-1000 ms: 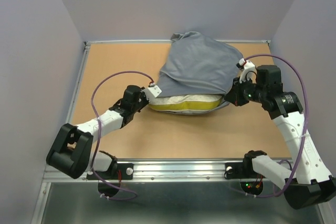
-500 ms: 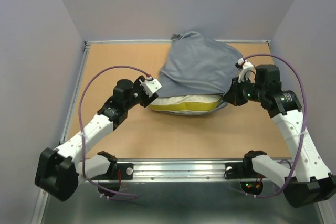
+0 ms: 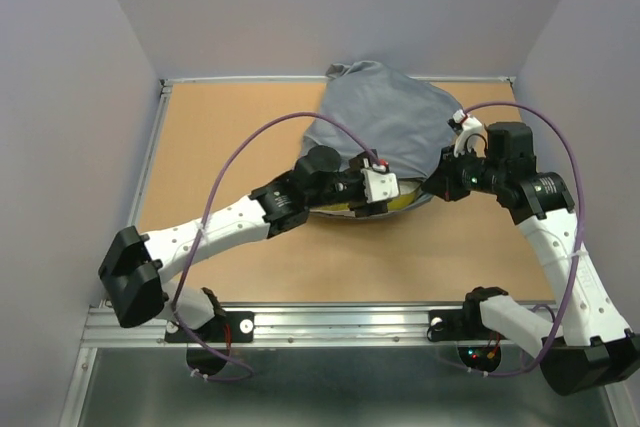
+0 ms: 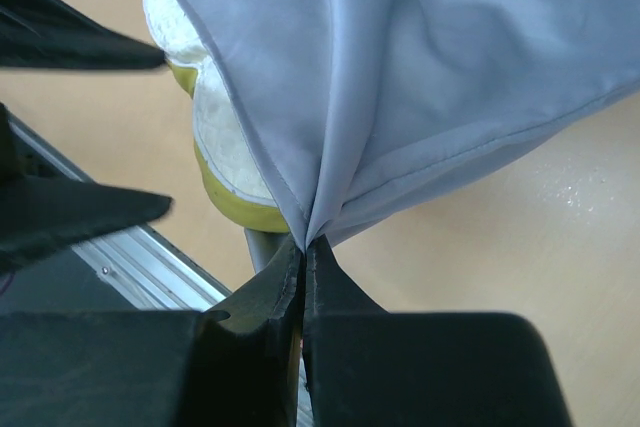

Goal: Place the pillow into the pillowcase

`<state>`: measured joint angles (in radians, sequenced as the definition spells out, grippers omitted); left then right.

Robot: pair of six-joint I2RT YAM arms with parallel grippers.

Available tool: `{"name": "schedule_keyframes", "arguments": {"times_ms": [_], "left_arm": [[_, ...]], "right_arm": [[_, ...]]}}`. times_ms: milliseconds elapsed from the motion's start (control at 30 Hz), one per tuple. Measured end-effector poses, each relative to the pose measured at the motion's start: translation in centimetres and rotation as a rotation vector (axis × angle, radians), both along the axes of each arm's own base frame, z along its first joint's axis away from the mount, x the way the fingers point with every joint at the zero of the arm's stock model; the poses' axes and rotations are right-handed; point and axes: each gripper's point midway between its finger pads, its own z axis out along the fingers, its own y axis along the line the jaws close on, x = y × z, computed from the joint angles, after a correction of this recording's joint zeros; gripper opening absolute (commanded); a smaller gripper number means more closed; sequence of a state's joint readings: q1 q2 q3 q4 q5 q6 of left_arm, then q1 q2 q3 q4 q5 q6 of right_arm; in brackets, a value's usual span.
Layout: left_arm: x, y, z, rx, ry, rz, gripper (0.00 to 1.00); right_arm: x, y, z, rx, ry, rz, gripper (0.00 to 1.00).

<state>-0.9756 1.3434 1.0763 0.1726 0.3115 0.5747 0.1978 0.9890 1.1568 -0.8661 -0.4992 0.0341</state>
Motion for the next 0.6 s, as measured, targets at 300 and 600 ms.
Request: {"name": "schedule_keyframes", "arguments": {"times_ms": [300, 600], "left_arm": [[0.6, -4.5, -0.5, 0.006, -0.024, -0.033, 0.7], [2.2, -5.2, -1.2, 0.004, -0.056, 0.011, 0.49]], "right_arm": [[-0.5, 0.3, 0.8, 0.026, -0.019, 0.011, 0.0], [-1.1, 0.4, 1.6, 0.041, -0.048, 0.023, 0.0]]}}
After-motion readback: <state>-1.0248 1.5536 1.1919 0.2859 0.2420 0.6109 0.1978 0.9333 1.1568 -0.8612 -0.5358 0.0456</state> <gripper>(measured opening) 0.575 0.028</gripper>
